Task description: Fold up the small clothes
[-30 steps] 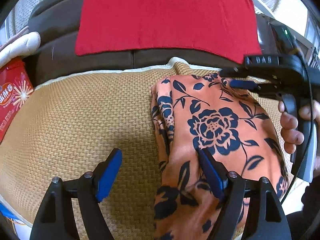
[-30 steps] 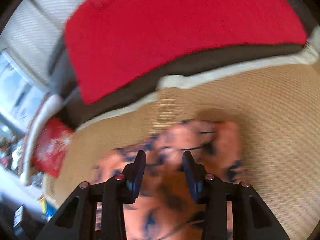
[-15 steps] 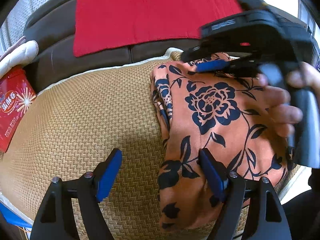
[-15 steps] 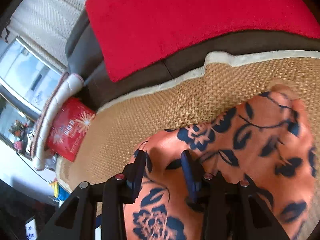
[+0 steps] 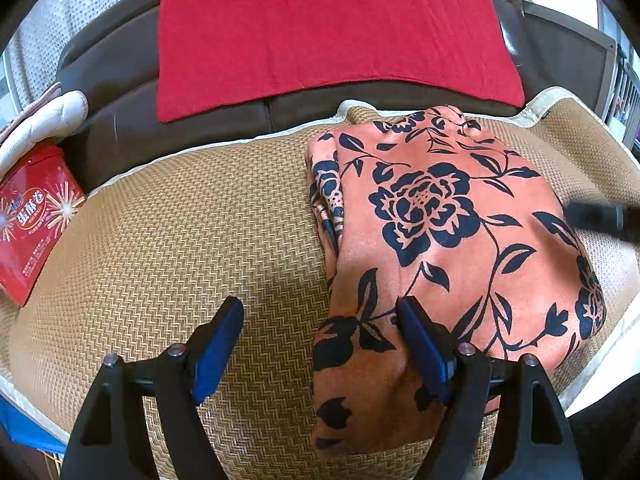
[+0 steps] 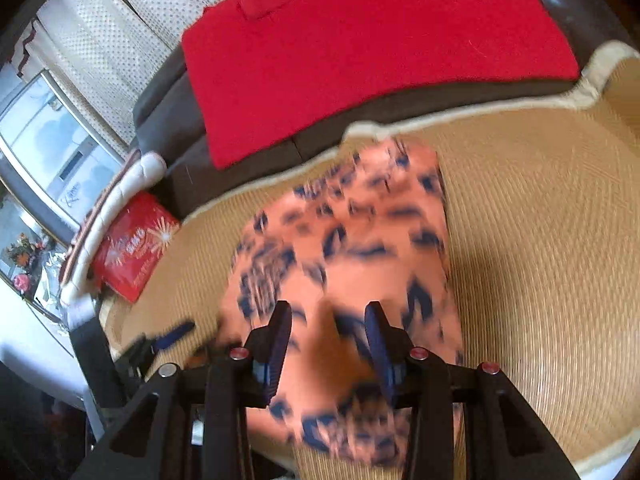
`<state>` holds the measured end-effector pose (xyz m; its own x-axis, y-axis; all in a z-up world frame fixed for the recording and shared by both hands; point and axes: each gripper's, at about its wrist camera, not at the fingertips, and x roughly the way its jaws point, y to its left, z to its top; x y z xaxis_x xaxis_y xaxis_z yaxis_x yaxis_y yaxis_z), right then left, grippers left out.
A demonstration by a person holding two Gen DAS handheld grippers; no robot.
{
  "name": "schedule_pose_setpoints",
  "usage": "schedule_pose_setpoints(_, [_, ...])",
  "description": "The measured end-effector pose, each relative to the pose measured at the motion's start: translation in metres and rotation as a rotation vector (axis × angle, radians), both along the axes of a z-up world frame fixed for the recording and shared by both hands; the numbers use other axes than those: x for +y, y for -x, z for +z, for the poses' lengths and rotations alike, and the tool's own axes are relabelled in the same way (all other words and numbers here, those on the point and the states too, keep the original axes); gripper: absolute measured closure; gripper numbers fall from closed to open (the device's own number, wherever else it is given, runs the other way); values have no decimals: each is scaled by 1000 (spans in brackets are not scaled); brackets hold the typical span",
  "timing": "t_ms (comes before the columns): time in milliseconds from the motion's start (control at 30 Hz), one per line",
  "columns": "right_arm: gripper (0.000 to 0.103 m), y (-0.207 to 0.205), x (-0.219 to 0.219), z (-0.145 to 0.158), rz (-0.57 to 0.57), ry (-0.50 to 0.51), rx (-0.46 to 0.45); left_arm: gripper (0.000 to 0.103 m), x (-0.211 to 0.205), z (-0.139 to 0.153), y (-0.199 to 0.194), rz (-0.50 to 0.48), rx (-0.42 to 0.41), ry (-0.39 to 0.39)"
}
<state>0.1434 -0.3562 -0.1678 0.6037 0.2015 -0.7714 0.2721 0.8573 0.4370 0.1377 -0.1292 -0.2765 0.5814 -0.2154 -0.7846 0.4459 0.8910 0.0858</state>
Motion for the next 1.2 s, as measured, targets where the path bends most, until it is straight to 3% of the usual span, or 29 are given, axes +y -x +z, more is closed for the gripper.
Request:
schedule_pose_setpoints(100, [61, 9, 10, -26, 42, 49, 88, 22, -4, -2, 4, 1, -7, -16])
schedule_pose_setpoints(167, [61, 7, 17, -32, 66, 95, 87, 22, -7, -3, 5, 4, -12, -25])
schedule_pose_setpoints(333, [62, 6, 4, -37, 38, 14, 89, 17, -8, -4, 5, 4, -30, -31])
schedule_pose_setpoints(667, [62, 30, -1, -9, -27, 8, -15, 17, -1, -1, 12, 28, -39, -21])
schedule_pose_setpoints(800, [62, 25, 0, -26, -21, 45, 82, 17, 0, 11, 20, 54, -37, -36])
schedule_pose_setpoints(967, [58, 57, 7, 11, -37, 25, -8, 16, 7, 51, 55, 112, -150, -58])
schedule_pose_setpoints(1100, [50, 87, 20, 60, -48, 161, -89, 7, 17, 94, 95, 142, -265, -50])
schedule_pose_setpoints(1200, [41, 109, 31, 100, -68, 255, -143, 7, 24, 127, 119, 156, -324, -39])
